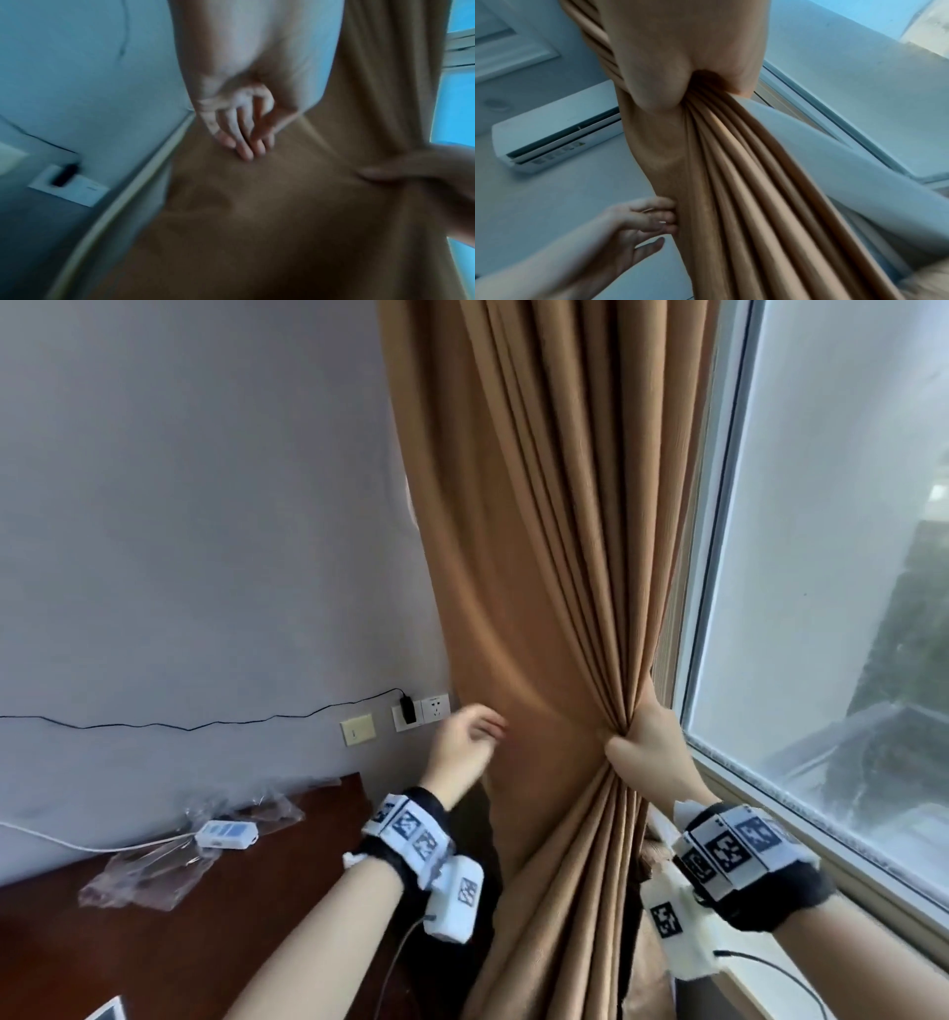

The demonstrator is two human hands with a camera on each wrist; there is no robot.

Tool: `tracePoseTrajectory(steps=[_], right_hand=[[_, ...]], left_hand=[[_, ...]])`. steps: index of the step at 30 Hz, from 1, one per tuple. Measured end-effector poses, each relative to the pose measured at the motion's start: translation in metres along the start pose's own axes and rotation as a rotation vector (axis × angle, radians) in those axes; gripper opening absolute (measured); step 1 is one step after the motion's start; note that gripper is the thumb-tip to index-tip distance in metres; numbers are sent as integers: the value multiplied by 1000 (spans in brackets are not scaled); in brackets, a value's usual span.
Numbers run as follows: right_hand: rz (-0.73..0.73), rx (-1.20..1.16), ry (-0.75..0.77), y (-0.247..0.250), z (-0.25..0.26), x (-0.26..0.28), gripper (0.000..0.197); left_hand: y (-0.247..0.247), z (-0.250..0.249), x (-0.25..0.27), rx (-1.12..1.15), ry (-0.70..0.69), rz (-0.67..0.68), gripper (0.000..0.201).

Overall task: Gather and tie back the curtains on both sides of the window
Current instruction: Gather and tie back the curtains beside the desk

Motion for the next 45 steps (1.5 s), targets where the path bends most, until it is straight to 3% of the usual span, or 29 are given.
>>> tracePoseTrajectory(steps=[2,4,6,9,12,14,17,20,22,25,27,30,32,35,37,39,41,43,45], right_hand=[[-29,13,18,-5,0,1,59],[-52,23,29,-11,-1,2,55],[-60,33,44,-16,-2,1,54],[-69,57,57,-20,-3,-2,58],[-91,68,40,-20,-5,-5,61],[-108,80,29,-18,-4,-7,60],[-116,104,4,-19,-3,-9,60],[-120,132,-16,-25,-3,-10,56],[-119,145,-6,-30,-1,-9,59],[-134,172,5,-38,3,-6,59],[-146,211,20,-43,7,-5,56],[-170,268,53,-52,13,-1,60],[-186,239,77,-59,14,3,60],[-209,230,127,-72,13,10,61],[-216,192,164,-80,11,11,61],[-216,148,131,-82,11,14,60],[-186,136,182,-78,12,18,68],[-105,103,242,-70,8,21,77],[31,87,206,-58,5,19,81]], left_hand=[[29,26,-24,144,208,-167,47],[38,50,-46,317,396,-91,79],[35,57,-62,483,470,-7,86],[21,48,-79,507,412,134,38],[5,62,-89,450,376,188,36],[-1,66,-89,378,315,136,25],[3,68,-84,185,170,-49,10],[15,69,-73,-3,82,-204,23],[20,63,-55,-75,34,-279,20],[21,48,-21,-99,-55,-303,17],[15,38,-1,-41,-47,-223,32],[0,9,23,11,-3,-1,76],[-11,-16,27,59,-6,134,83],[-25,-44,21,74,55,328,111],[-31,-56,16,63,160,359,127],[-34,-63,11,106,269,307,127],[-35,-67,8,119,307,258,112],[-37,-68,6,61,312,164,94],[-39,-70,5,-80,293,41,80]])
Point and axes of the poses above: each hand's wrist, its own x-axis away from the middle knuckle, its own y-axis out of the back of the hand, z = x × y, the point moved 2 cm from there along -x, towards the middle knuckle, and after that the axes turned 6 degrees about -z, right-handed, at the moved point
